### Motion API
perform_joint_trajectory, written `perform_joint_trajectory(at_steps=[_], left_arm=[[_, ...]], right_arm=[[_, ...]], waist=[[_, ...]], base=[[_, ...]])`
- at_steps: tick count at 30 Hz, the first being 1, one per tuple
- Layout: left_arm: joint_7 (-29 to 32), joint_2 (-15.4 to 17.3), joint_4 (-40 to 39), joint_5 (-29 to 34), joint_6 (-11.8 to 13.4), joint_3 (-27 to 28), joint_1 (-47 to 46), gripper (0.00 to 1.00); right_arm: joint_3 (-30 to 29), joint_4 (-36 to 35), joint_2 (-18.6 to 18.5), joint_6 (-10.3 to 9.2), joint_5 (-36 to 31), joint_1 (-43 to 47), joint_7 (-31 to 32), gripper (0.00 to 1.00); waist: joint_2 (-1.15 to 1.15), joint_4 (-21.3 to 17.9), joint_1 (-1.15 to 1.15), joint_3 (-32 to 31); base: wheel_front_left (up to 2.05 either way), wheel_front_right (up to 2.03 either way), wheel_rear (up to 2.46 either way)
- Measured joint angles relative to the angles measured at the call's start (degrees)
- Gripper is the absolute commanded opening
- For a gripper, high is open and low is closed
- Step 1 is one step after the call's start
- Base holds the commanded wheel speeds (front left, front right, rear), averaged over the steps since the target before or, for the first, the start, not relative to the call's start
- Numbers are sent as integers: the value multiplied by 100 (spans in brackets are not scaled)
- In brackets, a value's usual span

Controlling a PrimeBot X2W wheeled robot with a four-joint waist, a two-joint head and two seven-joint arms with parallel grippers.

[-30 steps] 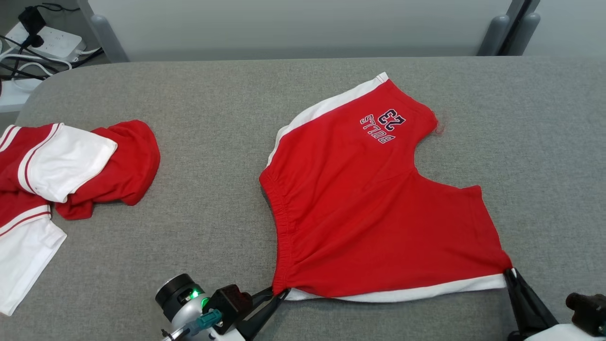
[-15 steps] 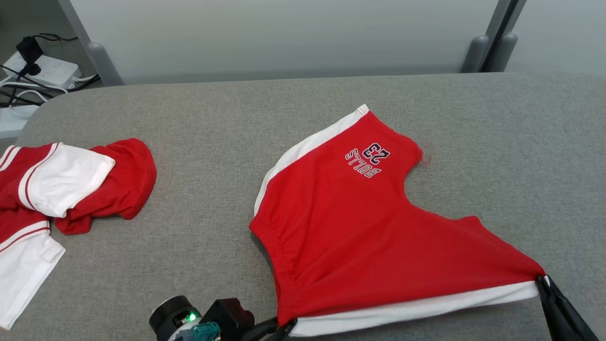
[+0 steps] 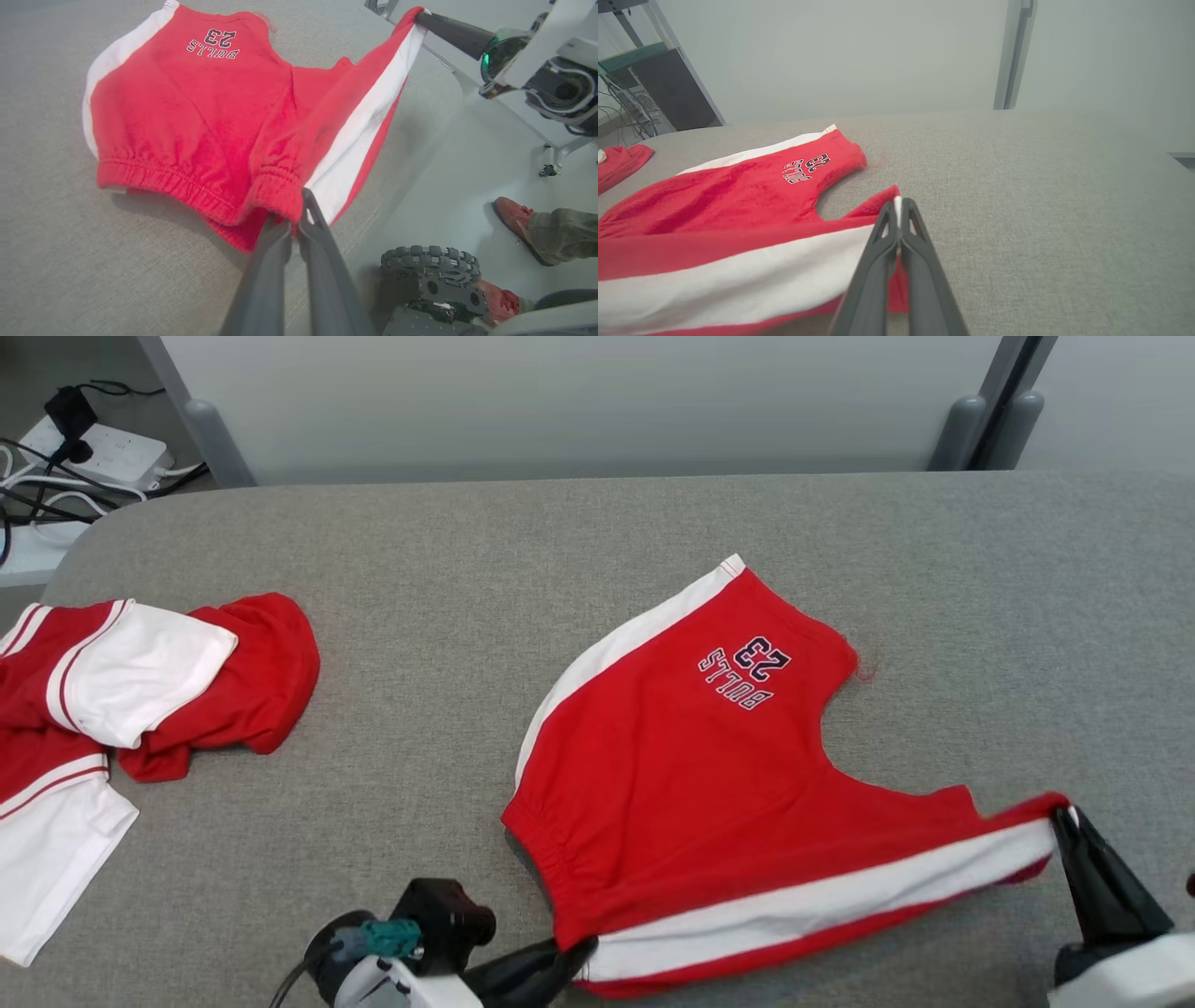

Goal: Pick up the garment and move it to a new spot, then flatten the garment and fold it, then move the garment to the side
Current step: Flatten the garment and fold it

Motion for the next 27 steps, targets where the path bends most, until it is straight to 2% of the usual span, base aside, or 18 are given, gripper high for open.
perform_joint_trajectory(at_steps=[9,19,27], left_arm=[[-355,-630,1339,-403,-274,280,-829,0],[-936,-1034,2620,-397,-523,324,-2084,0],[-1278,-1229,3215,-312,-543,105,-2714,0]], right_arm=[[378,1299,142,0,-242,-2103,244,0],[1411,3111,-52,0,-108,-4266,169,0],[2340,4289,-108,0,245,-5573,-232,0]], waist=[[0,210,0,305],[0,564,0,874],[0,847,0,1287]], base=[[0,0,0],[0,0,0],[0,0,0]])
